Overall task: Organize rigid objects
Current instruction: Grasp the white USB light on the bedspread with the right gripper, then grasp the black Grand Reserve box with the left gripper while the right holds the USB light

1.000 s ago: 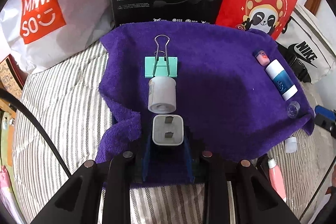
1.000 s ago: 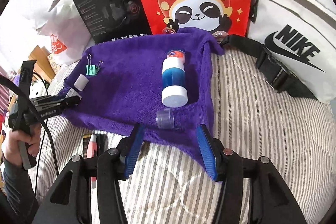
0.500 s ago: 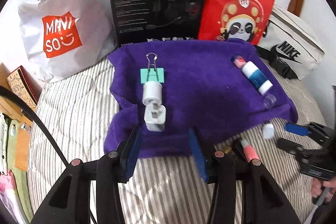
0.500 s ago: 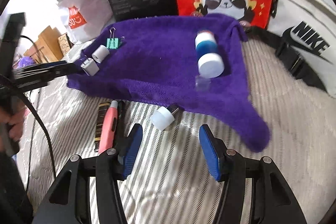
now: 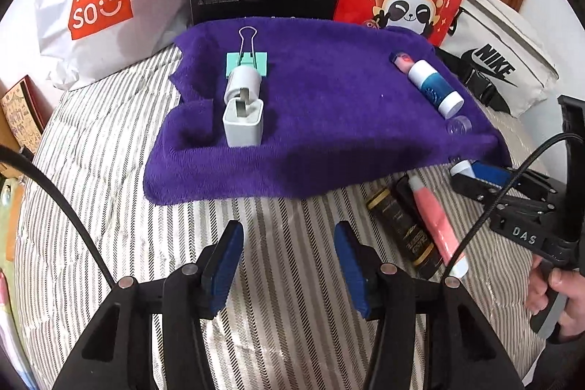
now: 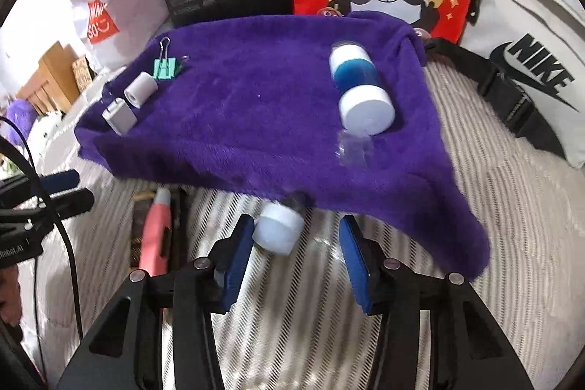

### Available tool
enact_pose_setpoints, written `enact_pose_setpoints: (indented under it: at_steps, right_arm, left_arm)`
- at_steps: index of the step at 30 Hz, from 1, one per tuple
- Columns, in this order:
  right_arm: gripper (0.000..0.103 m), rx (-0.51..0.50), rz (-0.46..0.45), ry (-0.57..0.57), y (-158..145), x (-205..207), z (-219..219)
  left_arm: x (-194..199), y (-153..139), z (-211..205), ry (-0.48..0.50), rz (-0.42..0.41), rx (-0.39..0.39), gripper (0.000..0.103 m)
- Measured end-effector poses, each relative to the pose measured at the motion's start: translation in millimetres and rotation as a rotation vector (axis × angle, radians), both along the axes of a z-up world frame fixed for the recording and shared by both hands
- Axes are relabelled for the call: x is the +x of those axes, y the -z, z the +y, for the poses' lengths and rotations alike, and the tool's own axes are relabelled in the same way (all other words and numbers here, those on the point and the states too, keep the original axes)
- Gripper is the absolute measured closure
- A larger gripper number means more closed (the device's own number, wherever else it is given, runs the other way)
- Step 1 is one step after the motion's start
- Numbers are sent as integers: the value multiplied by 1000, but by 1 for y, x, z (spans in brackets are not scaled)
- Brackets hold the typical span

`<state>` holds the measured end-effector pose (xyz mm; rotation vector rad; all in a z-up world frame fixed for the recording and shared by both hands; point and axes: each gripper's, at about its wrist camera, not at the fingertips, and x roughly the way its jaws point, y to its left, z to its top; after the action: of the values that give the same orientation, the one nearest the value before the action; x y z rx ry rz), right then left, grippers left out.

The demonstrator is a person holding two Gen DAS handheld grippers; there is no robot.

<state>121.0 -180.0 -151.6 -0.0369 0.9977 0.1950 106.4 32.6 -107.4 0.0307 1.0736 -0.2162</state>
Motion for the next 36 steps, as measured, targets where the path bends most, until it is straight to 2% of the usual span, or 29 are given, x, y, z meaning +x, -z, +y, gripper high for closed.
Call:
enact_pose_setpoints:
  at_steps: [8,9,10,11,13,22,31,36]
  right_arm:
    - [55,-25,-36,-4,4,1,3]
    - [59,-42,-46,-10,4,1,5]
    - [67,-57,-56,-19,5,1,7]
    - [68,-62,-65,-32,5,0,9]
    - [79,-62,-67,-50,5,-3,8]
    - [79,-7,-90,-9,5,-26,-23]
    - [78,44,-102,-5,8,-29,-31]
    - [78,28,-102,-5,9,-28,-29]
  left_arm:
    - [0,-1,2,-12,3,-18,53]
    - [-1,-1,3,-12,1,-18,53]
    - [-2,-1,2,-11,1,-19,53]
    - [-3,-2,1,-9,1,-22,53]
    - [-5,-2,-4,-1,1,-29,53]
    - [-4,4,-43,60,30,-35,53]
    - [5,12,-50,56,76,-68,53]
    - [10,14,-59,59,85,-67,49]
